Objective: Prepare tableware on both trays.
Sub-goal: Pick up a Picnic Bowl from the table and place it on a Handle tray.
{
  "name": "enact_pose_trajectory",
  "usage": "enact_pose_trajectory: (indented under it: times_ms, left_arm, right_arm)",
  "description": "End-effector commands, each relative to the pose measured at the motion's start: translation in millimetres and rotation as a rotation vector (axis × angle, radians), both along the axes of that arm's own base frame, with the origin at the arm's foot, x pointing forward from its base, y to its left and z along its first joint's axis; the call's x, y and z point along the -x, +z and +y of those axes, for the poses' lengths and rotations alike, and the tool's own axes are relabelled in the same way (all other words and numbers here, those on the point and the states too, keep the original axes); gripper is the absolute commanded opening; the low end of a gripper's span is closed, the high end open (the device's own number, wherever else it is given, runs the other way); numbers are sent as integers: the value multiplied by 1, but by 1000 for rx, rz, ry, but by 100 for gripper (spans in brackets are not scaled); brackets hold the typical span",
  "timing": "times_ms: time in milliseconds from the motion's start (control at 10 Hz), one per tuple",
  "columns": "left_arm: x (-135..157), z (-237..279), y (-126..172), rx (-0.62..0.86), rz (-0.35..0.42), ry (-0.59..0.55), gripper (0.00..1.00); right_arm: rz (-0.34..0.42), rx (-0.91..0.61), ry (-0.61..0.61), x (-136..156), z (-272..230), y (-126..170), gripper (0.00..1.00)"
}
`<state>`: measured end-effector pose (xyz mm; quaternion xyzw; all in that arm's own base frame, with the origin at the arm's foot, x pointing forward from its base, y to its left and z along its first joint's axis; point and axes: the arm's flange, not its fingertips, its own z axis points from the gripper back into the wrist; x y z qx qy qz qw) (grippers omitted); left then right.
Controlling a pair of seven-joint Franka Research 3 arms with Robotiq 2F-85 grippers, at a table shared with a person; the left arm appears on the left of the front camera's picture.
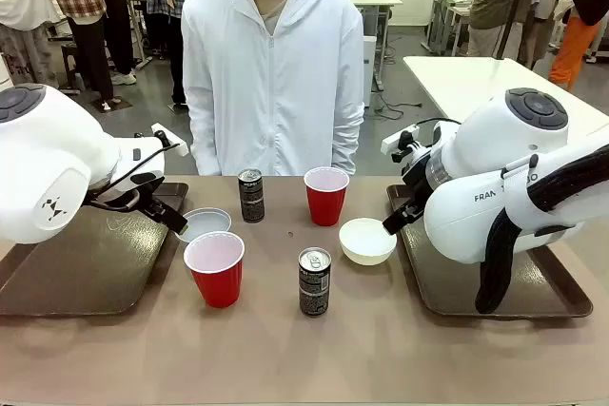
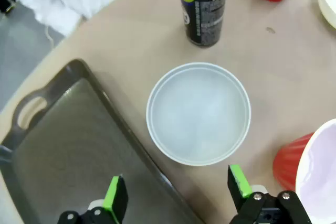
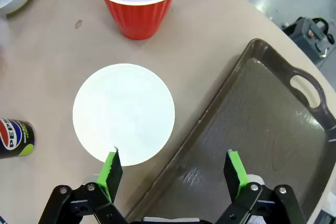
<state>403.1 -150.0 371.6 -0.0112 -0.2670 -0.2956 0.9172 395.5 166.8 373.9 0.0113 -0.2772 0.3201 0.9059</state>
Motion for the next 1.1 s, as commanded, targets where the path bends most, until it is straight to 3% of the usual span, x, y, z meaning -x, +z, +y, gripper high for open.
enact_pose_trajectory:
  times_ms: [0, 1000]
  left_arm:
    - [0, 0, 0, 0, 0, 0, 100]
    - [0, 0, 0, 0, 0, 0, 100]
  right_arm:
    - [0, 0, 0, 0, 0, 0, 100]
    - [0, 0, 0, 0, 0, 0, 100]
